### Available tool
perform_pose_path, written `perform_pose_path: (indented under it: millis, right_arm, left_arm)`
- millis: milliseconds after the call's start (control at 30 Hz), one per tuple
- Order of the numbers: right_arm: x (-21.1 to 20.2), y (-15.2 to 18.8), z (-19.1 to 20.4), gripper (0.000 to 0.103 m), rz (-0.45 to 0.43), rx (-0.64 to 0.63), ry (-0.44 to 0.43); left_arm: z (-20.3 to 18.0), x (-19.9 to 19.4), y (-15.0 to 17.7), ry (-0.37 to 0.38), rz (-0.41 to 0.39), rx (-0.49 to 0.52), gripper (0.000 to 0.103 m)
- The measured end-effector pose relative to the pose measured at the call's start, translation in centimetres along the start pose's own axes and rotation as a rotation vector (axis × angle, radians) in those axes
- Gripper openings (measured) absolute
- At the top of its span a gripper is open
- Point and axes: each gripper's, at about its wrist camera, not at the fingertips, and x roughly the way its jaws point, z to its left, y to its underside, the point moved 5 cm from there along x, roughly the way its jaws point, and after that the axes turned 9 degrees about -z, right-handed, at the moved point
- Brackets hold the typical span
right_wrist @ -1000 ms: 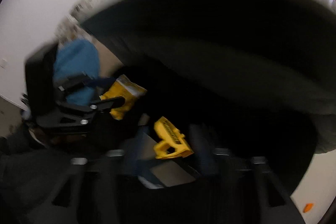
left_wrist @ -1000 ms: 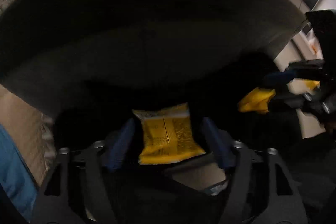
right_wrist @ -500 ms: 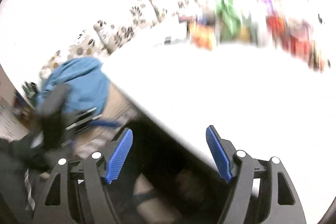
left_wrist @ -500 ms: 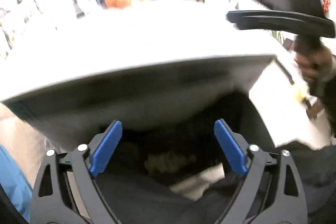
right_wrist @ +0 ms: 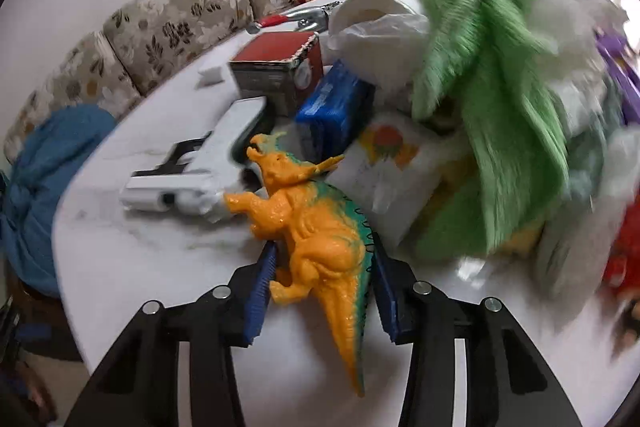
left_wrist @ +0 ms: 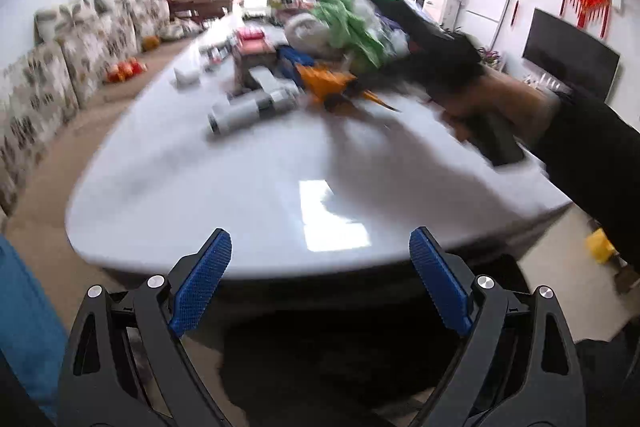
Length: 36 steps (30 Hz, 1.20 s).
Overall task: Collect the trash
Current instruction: 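Grasp the orange toy dinosaur with the right tool while the left tool grasps the white toy pistol, then lower the dinosaur and toy pistol into the quilted bin and open both tools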
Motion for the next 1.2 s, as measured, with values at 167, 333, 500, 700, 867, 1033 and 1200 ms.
perform_pose_path:
  millis: [167, 333, 500, 700, 867, 1033, 1200]
  right_arm:
    - [-8.7, 5.6, -0.7, 0.029, -0.090, 0.116, -0.082]
    - [-13.3, 10.4, -2.2, 0.025, -0.107, 0.186, -0.056]
    - [-12.6, 11.7, -4.1, 0.024, -0.108, 0.228, 0.001]
    - [-11.7, 10.6, -3.8, 0.024, -0.154, 0.217, -0.016]
    - [-12.1, 10.9, -3.8, 0.024, -0.187, 0.211, -0.010]
    - [-15.0, 11.2, -3.0, 0.024, -0.246, 0.182, 0.003]
    - [-17.6, 12.6, -2.1, 0.024, -0.265, 0.166, 0.007]
  left_arm:
    - [2.2, 4.1, -4.3, -0.042, -0.022, 0.124, 0.088]
    - [4.5, 12.7, -6.8, -0.054, 0.124, 0.178, 0.088]
    - [4.8, 17.3, -6.6, 0.022, 0.237, 0.158, 0.082]
    - [1.9, 13.8, -5.5, 0.016, 0.140, 0.208, 0.074]
    - [-0.8, 7.5, -4.4, 0.049, 0.030, 0.129, 0.074]
    - [-2.2, 3.3, -3.8, 0.059, -0.031, 0.077, 0.074]
    - [-4.6, 1.1, -2.9, 0.085, -0.038, 0.060, 0.074]
